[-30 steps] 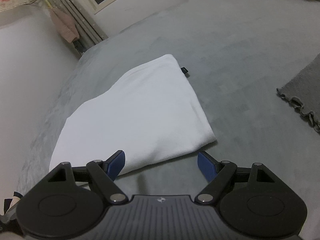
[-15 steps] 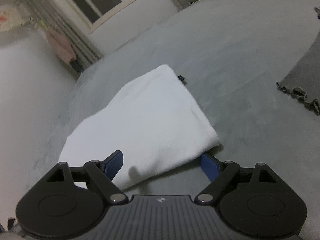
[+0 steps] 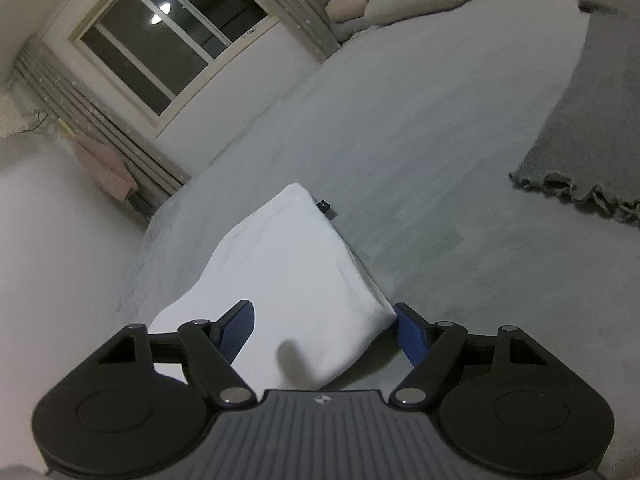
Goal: Fold clothes
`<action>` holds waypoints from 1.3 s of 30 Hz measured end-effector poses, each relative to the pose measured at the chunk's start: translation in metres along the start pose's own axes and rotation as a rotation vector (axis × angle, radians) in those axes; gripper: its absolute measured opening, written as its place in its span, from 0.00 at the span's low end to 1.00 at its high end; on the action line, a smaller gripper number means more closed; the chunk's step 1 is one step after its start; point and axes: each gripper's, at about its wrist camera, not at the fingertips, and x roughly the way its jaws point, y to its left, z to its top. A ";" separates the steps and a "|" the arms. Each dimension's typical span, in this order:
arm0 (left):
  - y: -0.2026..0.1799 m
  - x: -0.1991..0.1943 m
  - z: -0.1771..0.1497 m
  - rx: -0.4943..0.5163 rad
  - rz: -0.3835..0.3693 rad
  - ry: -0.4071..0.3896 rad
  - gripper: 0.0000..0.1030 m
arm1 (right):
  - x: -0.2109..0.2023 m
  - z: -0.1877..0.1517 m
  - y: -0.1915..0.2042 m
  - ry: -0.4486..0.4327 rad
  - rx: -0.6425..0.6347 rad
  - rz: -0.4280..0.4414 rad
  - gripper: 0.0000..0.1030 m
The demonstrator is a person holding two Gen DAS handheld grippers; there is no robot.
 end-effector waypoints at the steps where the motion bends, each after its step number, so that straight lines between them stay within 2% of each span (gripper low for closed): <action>1: -0.001 0.001 0.000 0.004 0.002 0.003 0.83 | 0.001 0.001 0.000 -0.001 -0.004 0.001 0.73; 10: 0.005 0.006 0.000 -0.023 -0.007 0.026 0.84 | 0.006 0.003 -0.005 -0.002 0.029 0.024 0.74; 14: 0.003 0.007 0.001 -0.024 -0.001 0.030 0.84 | -0.001 0.007 -0.013 0.052 0.141 0.066 0.74; 16: 0.002 0.008 0.000 -0.023 0.007 0.032 0.84 | 0.003 0.007 -0.015 0.063 0.148 0.075 0.75; 18: 0.000 0.007 0.001 -0.018 0.013 0.033 0.84 | 0.009 0.003 -0.009 0.044 0.103 0.071 0.74; 20: 0.001 0.008 0.001 -0.025 0.009 0.038 0.84 | 0.016 -0.001 -0.001 0.034 0.045 0.068 0.68; 22: 0.002 0.009 0.001 -0.034 0.004 0.043 0.84 | 0.022 -0.004 0.003 0.020 0.005 0.047 0.58; 26: 0.004 0.013 0.002 -0.044 0.003 0.048 0.86 | 0.029 -0.007 0.007 0.002 -0.025 0.026 0.49; 27: 0.003 0.013 0.002 -0.042 0.005 0.047 0.86 | 0.029 -0.007 0.008 -0.001 -0.026 0.022 0.43; 28: 0.003 0.013 0.001 -0.040 0.008 0.046 0.86 | 0.030 -0.008 0.008 -0.001 -0.028 0.016 0.32; 30: 0.001 0.013 0.001 -0.037 0.011 0.046 0.86 | 0.030 -0.009 0.008 0.000 -0.025 0.003 0.19; 34: 0.001 0.013 0.002 -0.041 0.010 0.050 0.86 | 0.029 -0.007 0.005 0.002 0.007 0.018 0.17; 36: 0.002 0.013 0.002 -0.043 0.008 0.052 0.86 | 0.029 -0.007 0.004 0.003 0.018 0.020 0.21; 39: 0.003 0.012 0.002 -0.048 0.004 0.055 0.86 | 0.030 -0.009 0.002 0.006 0.016 0.023 0.22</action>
